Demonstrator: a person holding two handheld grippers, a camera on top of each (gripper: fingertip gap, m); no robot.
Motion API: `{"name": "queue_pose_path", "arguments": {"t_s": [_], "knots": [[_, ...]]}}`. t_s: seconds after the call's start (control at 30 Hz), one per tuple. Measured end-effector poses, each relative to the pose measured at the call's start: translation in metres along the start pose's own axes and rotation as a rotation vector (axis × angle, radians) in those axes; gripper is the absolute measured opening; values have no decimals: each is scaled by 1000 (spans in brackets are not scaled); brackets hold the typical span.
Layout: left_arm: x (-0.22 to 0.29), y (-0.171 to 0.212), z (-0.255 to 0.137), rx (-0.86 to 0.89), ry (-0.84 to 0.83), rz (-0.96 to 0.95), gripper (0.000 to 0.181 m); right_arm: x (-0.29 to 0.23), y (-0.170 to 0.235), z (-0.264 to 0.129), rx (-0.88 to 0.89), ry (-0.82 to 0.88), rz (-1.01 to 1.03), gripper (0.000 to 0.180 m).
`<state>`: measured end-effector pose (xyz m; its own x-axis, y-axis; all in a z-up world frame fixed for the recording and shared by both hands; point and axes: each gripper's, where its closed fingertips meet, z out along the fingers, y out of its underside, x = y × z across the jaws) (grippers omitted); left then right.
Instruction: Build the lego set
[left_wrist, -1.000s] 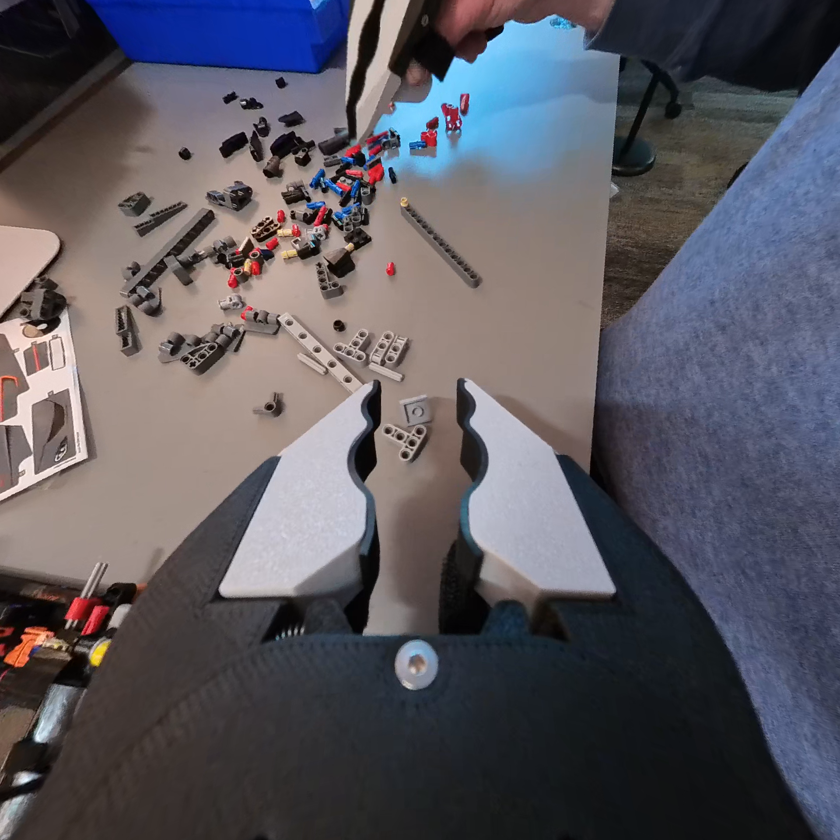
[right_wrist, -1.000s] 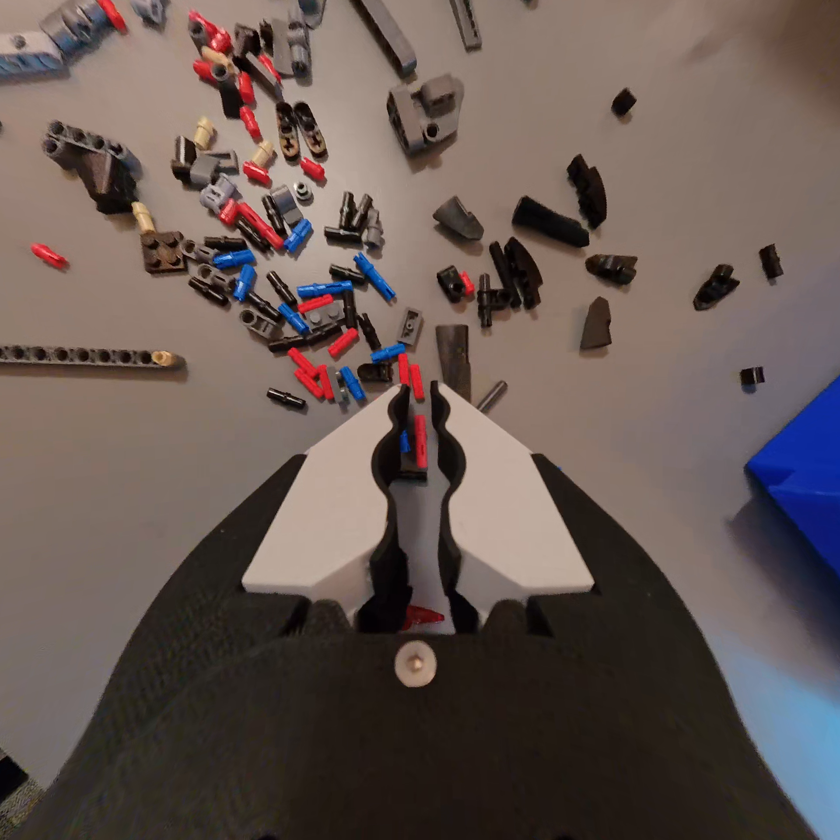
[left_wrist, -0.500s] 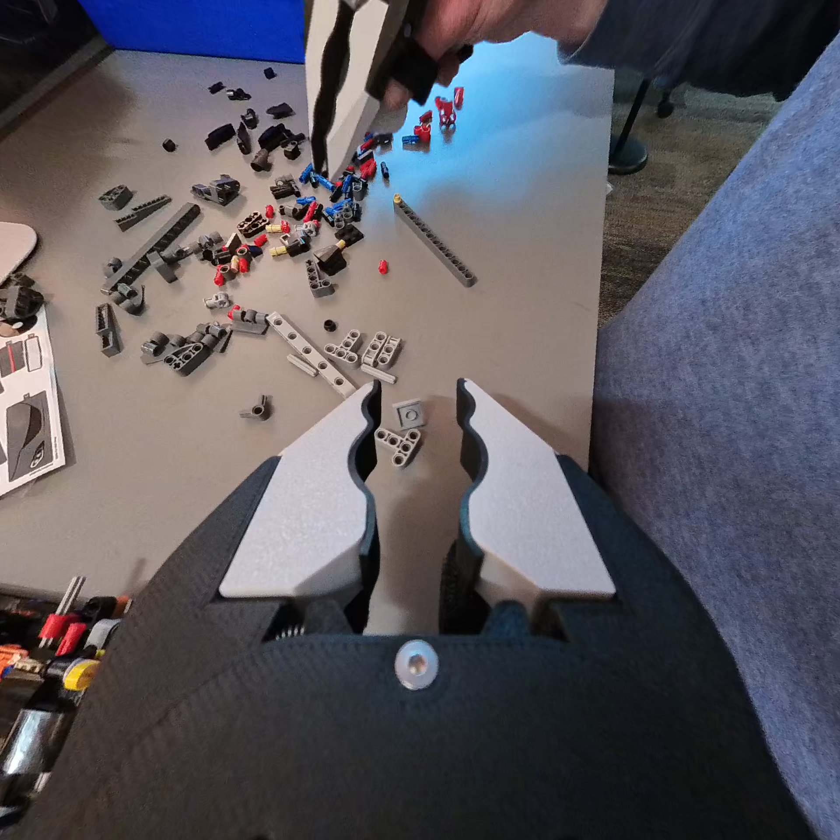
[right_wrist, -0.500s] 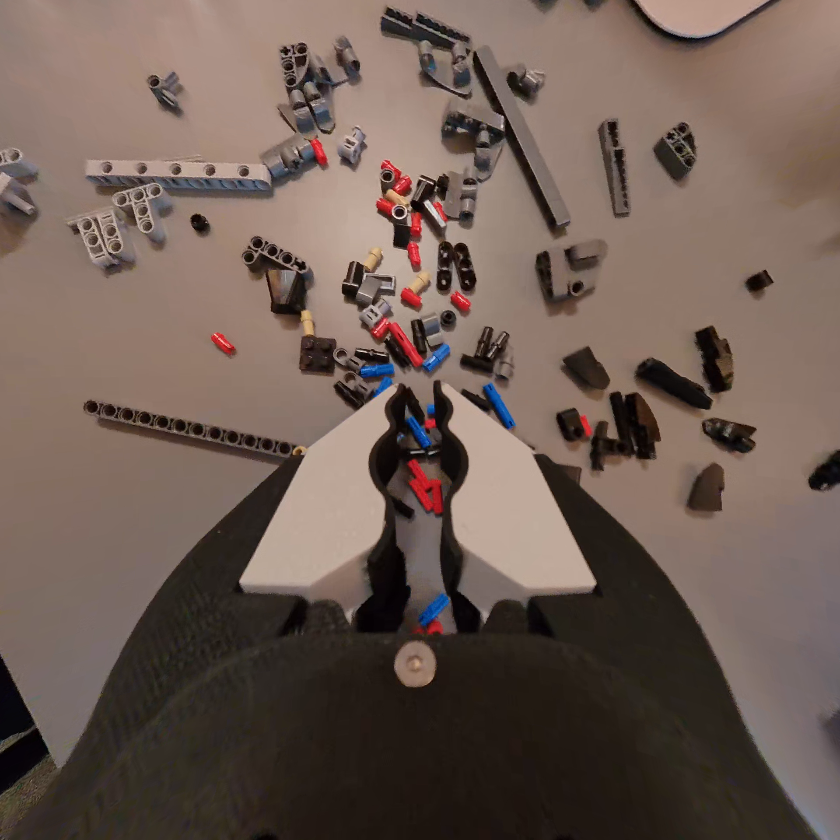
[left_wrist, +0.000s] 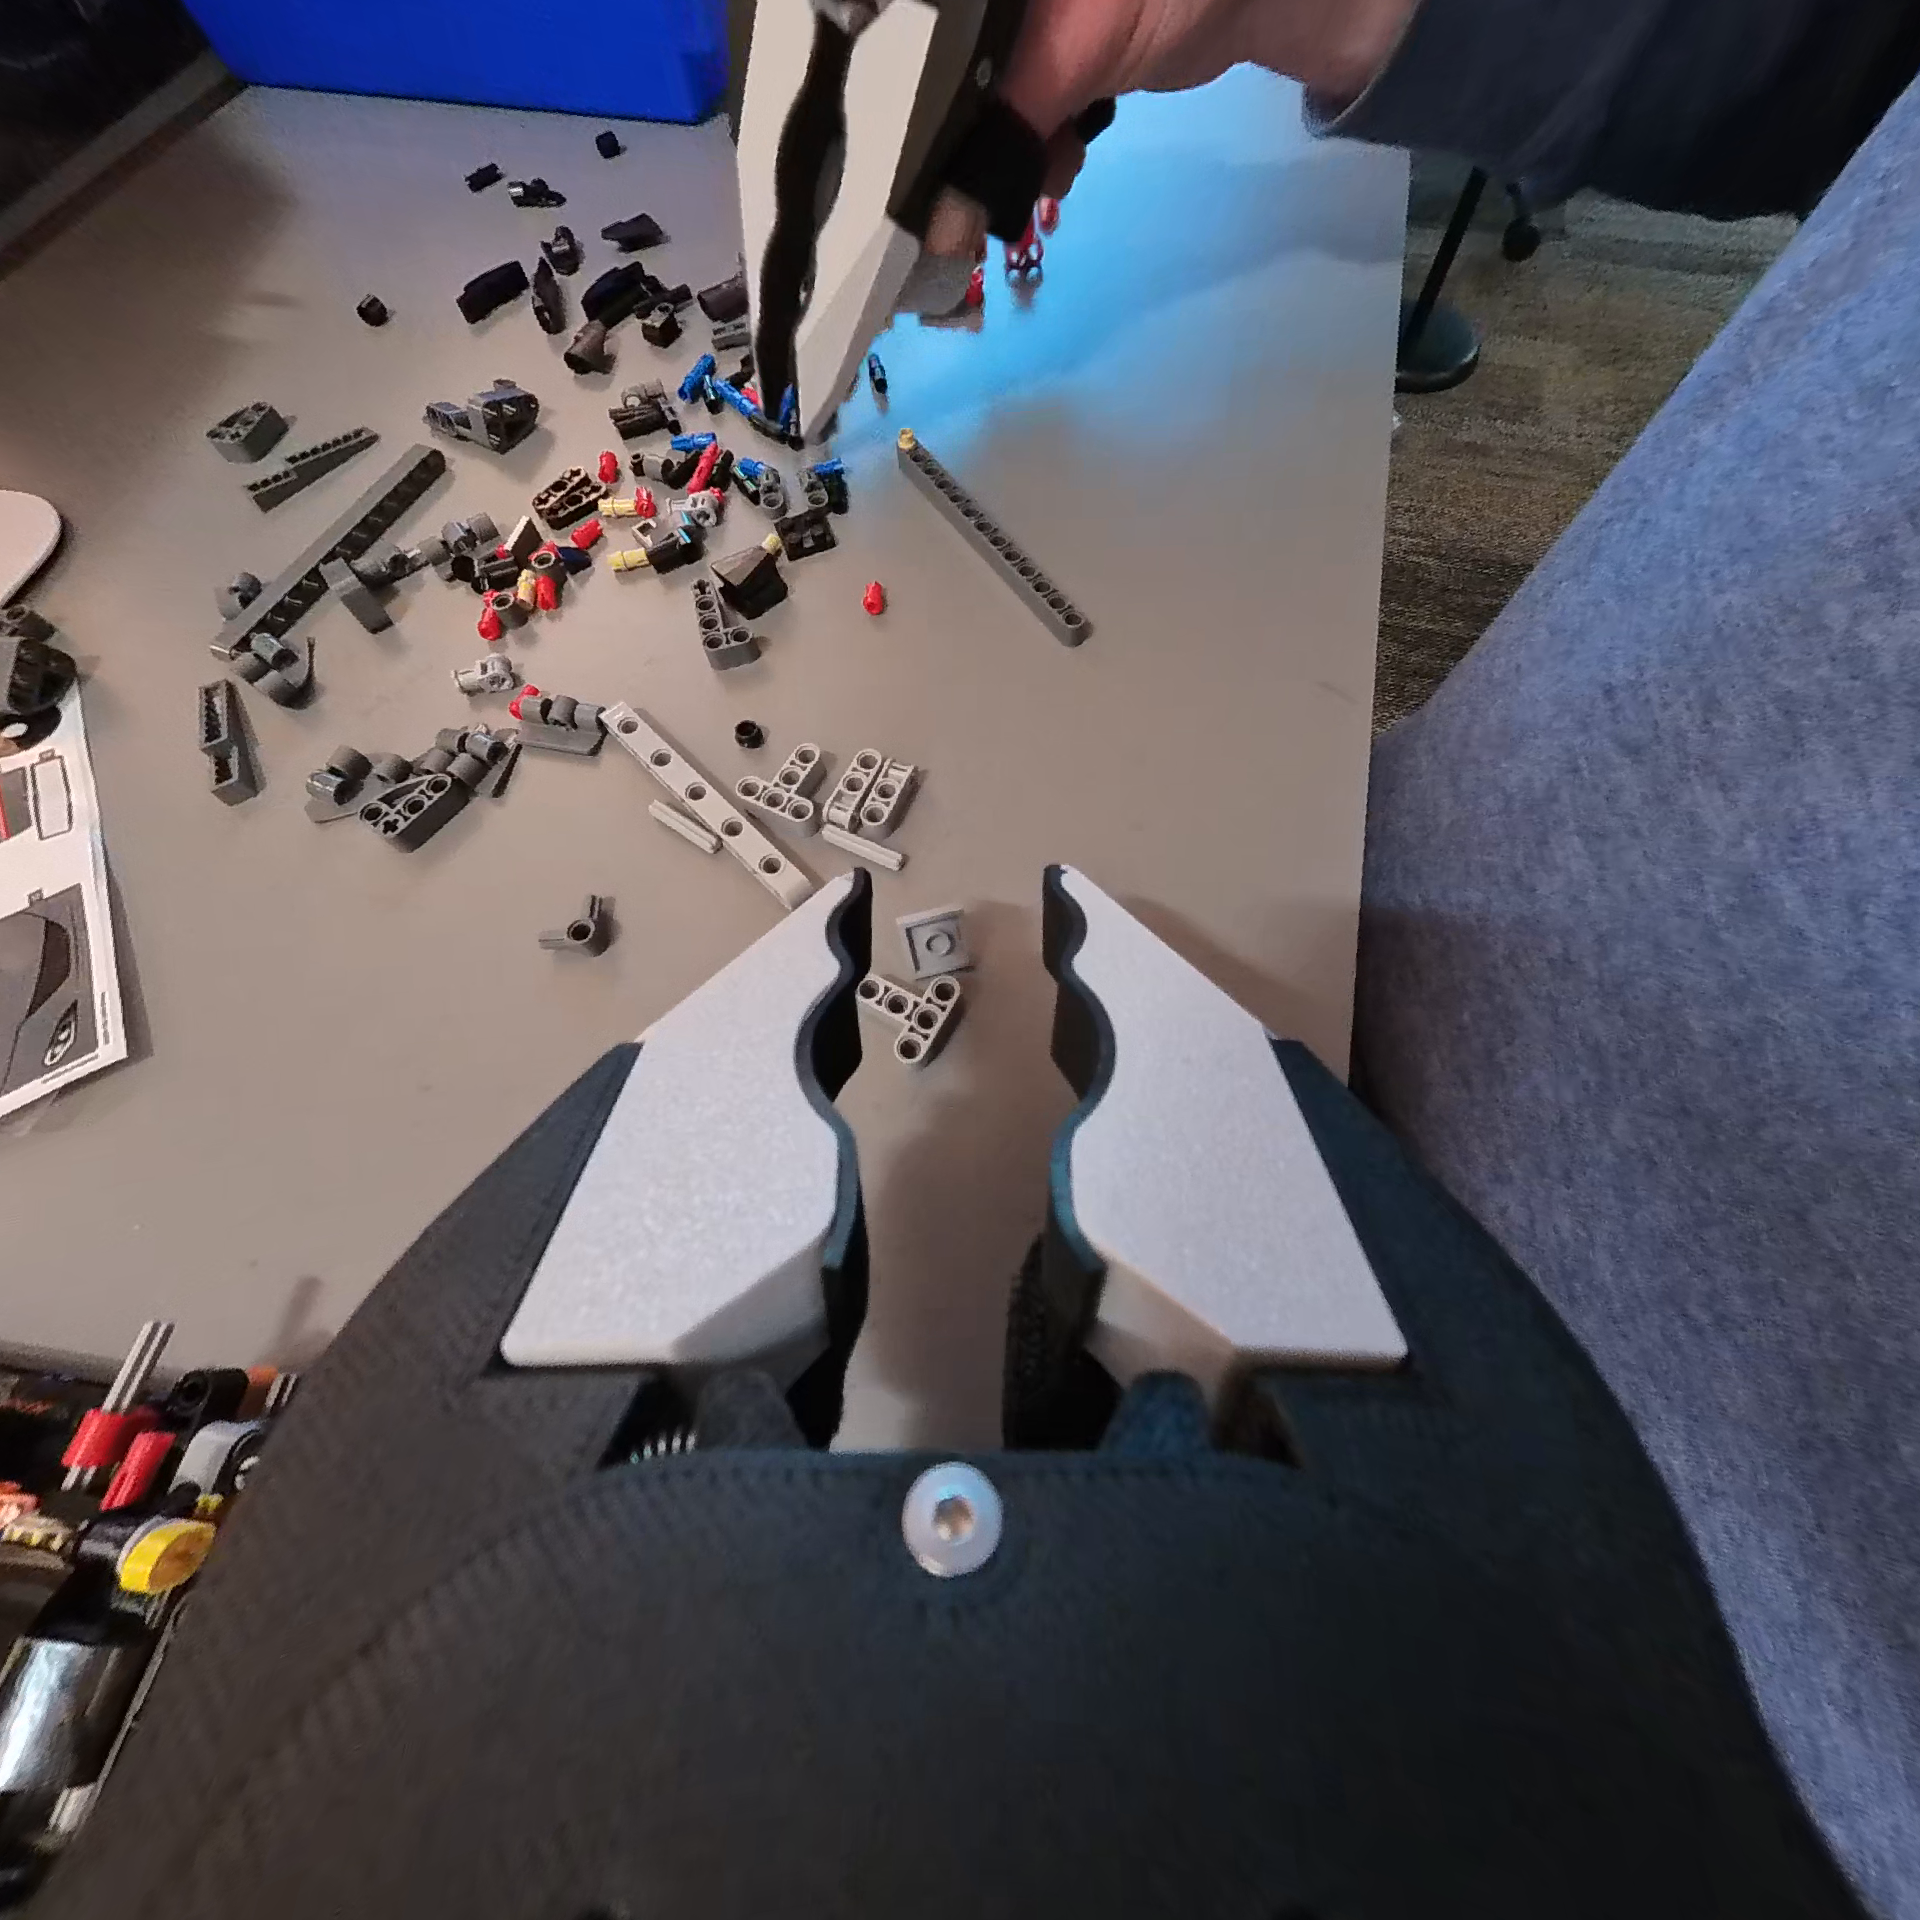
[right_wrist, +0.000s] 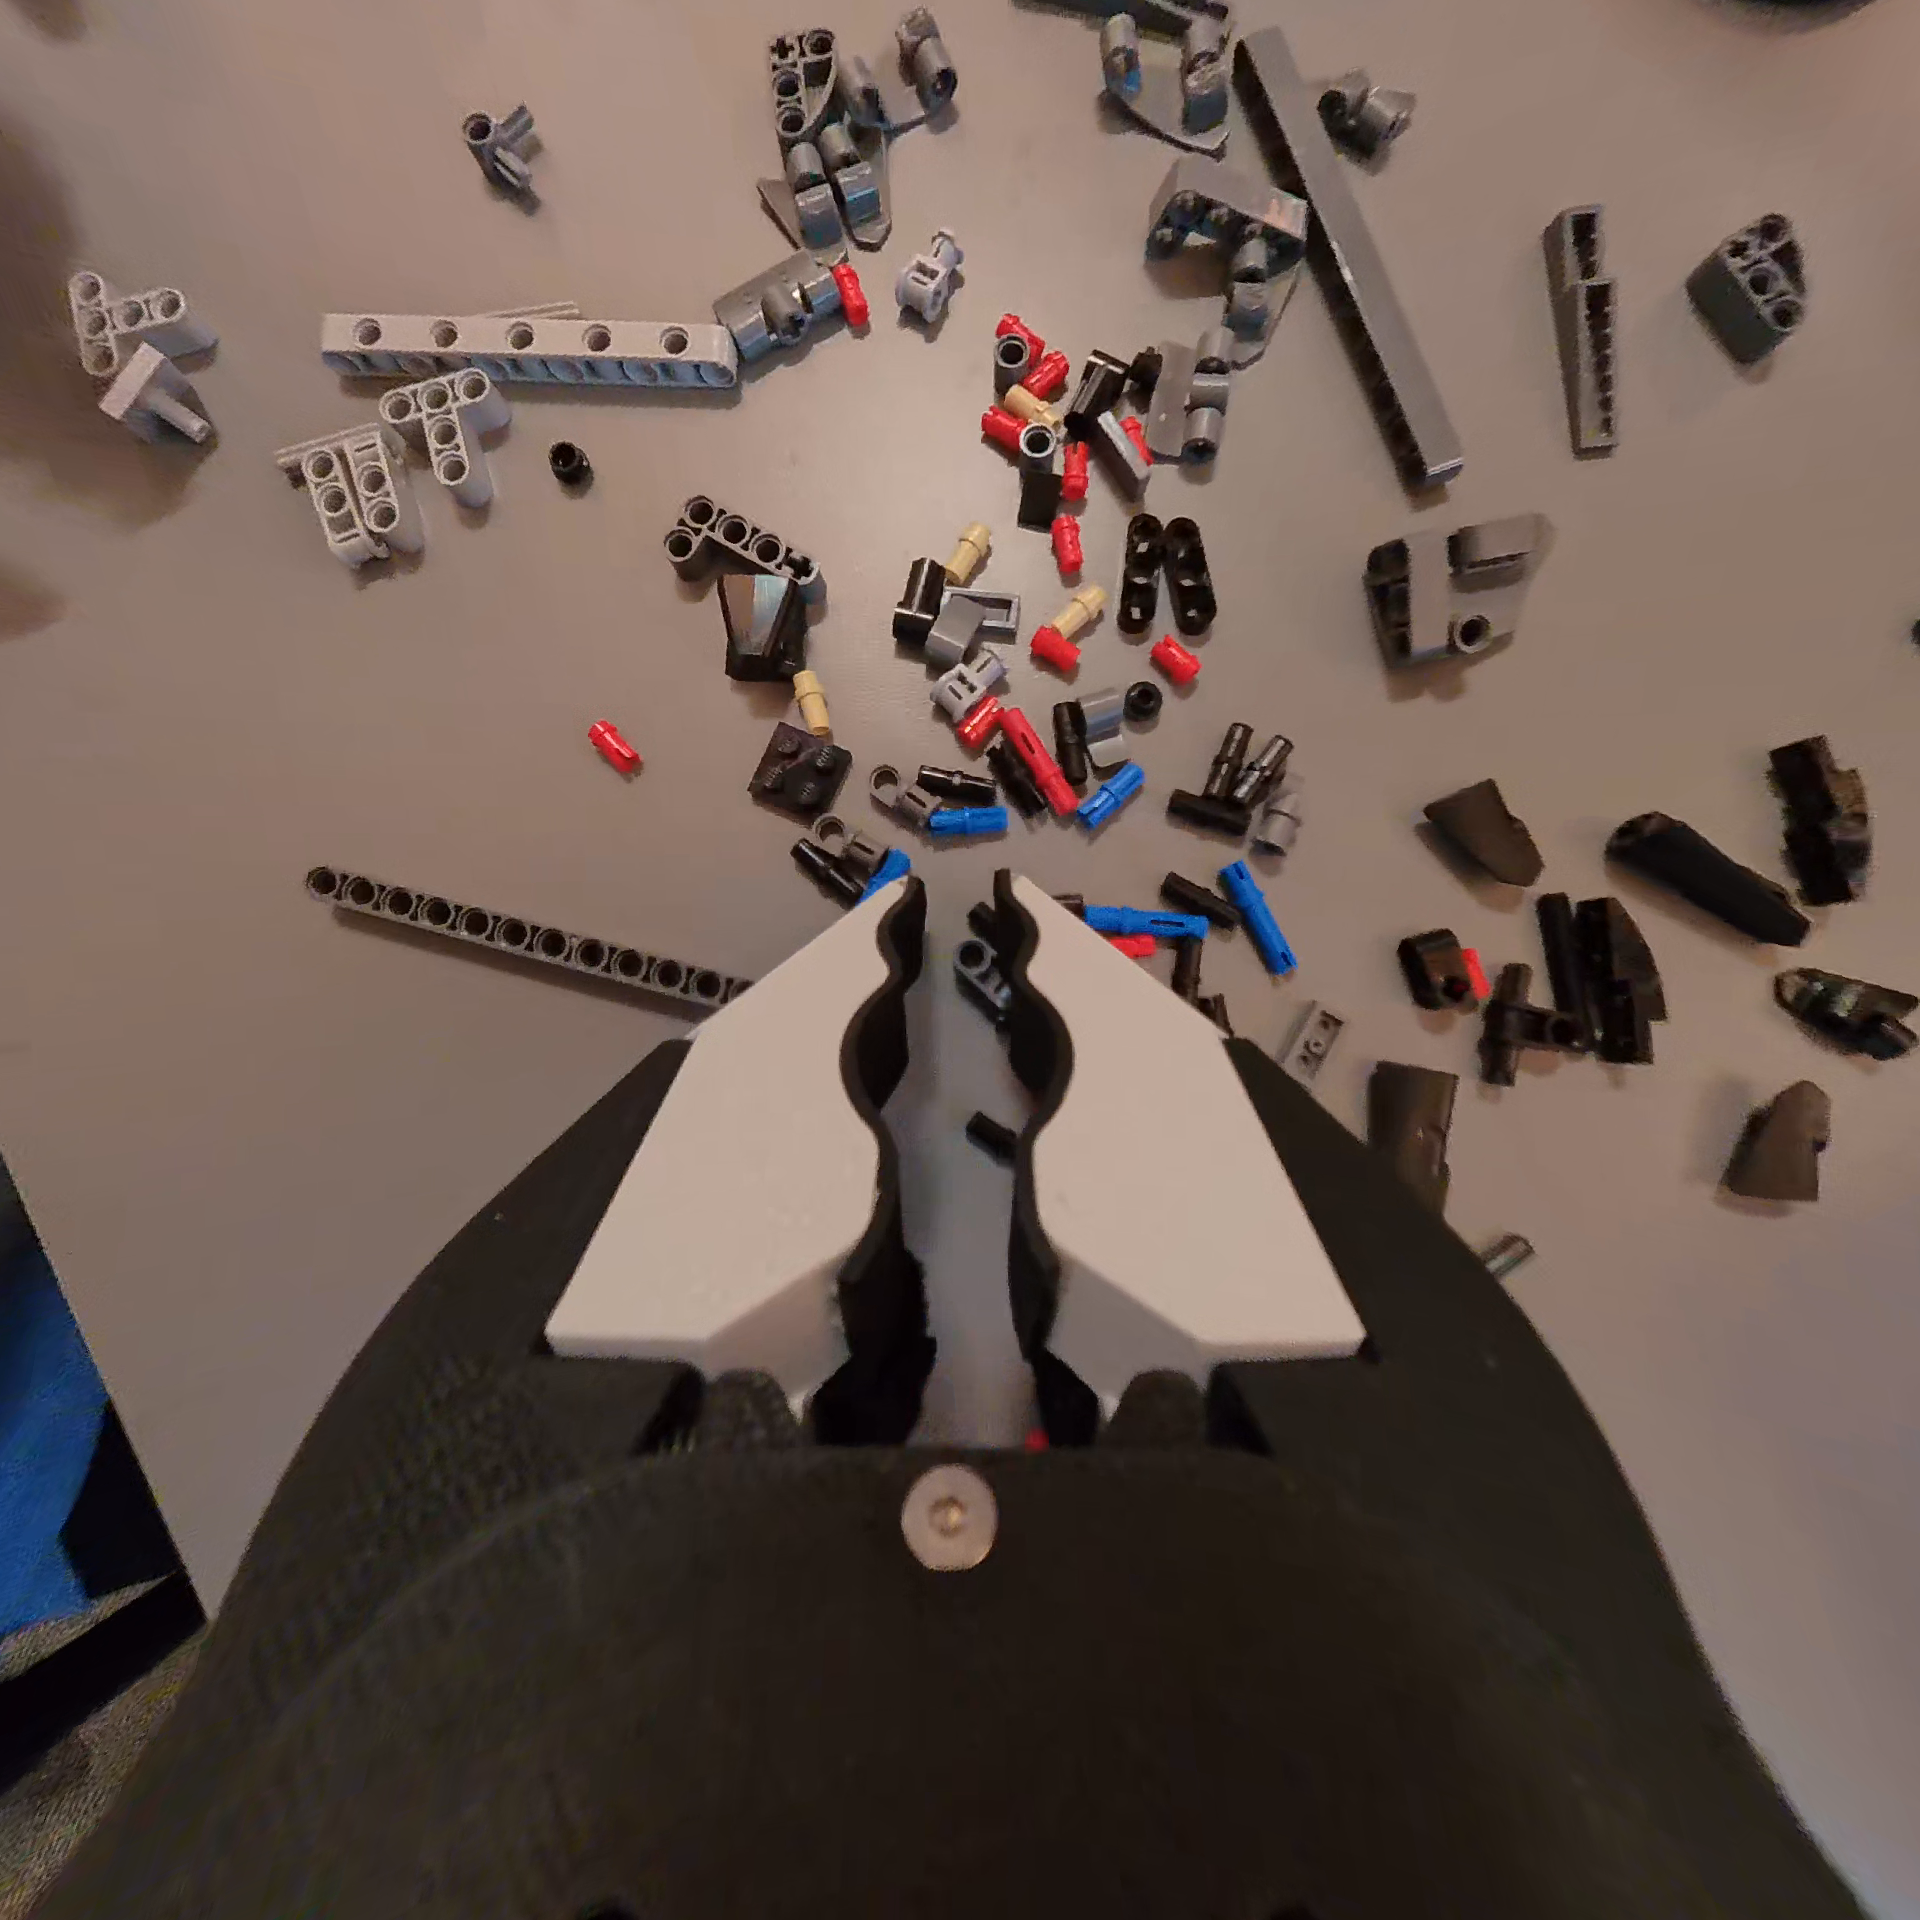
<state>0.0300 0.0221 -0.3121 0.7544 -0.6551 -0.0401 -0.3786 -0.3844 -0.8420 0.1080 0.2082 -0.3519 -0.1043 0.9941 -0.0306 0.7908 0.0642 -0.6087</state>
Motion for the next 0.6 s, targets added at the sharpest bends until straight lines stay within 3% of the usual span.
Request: {"name": "queue_pose_path", "arguments": {"t_s": [0.2,0.6], "knots": [[2,-1,3,-2,9,0,31,0,-4,-21,64,10,6,7],[6,-4,5,-7,4,11,31,-19,-2,13,-67,-73,-247,7]]}}
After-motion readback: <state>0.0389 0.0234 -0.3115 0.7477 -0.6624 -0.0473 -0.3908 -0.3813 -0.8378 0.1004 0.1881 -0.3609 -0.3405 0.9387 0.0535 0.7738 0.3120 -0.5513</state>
